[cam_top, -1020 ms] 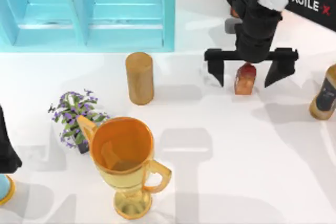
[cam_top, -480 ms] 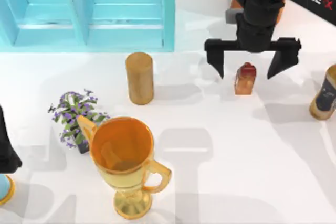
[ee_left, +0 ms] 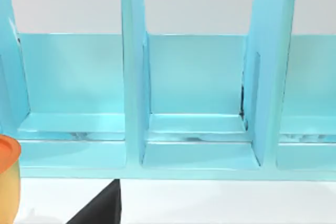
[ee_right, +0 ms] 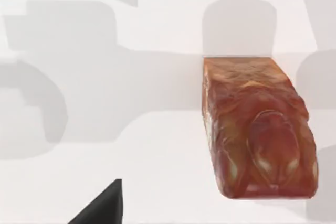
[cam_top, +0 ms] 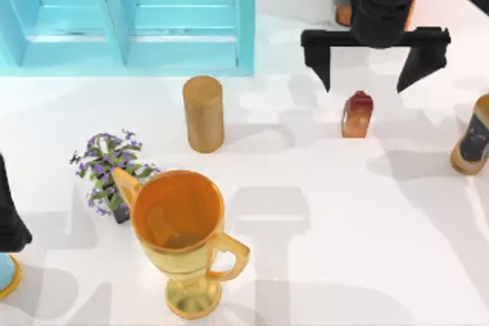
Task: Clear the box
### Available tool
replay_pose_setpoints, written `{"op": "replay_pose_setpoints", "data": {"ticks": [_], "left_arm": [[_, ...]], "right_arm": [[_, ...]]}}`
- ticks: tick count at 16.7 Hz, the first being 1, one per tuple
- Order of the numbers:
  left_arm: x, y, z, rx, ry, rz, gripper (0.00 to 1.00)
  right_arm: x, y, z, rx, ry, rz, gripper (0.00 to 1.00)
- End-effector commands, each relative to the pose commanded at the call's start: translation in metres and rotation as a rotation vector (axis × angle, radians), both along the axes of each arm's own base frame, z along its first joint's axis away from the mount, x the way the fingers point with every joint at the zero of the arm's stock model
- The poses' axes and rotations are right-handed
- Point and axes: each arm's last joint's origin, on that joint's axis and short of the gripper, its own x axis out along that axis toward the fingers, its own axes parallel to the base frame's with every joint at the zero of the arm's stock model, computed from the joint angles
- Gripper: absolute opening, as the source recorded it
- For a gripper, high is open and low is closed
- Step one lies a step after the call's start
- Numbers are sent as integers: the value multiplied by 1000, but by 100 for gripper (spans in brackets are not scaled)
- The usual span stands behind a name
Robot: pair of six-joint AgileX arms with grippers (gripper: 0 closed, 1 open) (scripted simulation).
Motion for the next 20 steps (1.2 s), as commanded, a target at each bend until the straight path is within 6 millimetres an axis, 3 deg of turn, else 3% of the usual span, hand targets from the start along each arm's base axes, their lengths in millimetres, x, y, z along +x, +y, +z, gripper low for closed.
{"op": "replay_pose_setpoints", "data": {"ticks": [6,9,12,15,20], "left_arm": [[0,0,0,0,0,0,100],[0,0,0,0,0,0,100],[0,0,0,0,0,0,100],[0,0,0,0,0,0,100],[0,0,0,0,0,0,100]], "right_arm": [[-1,-1,8,3,-7,2,100],[5,-32,21,14,-41,4,100],[11,-96,35,23,-60,6,100],[3,-174,46,32,-60,-5,100],[-48,-301,63,13,-58,16,100]]}}
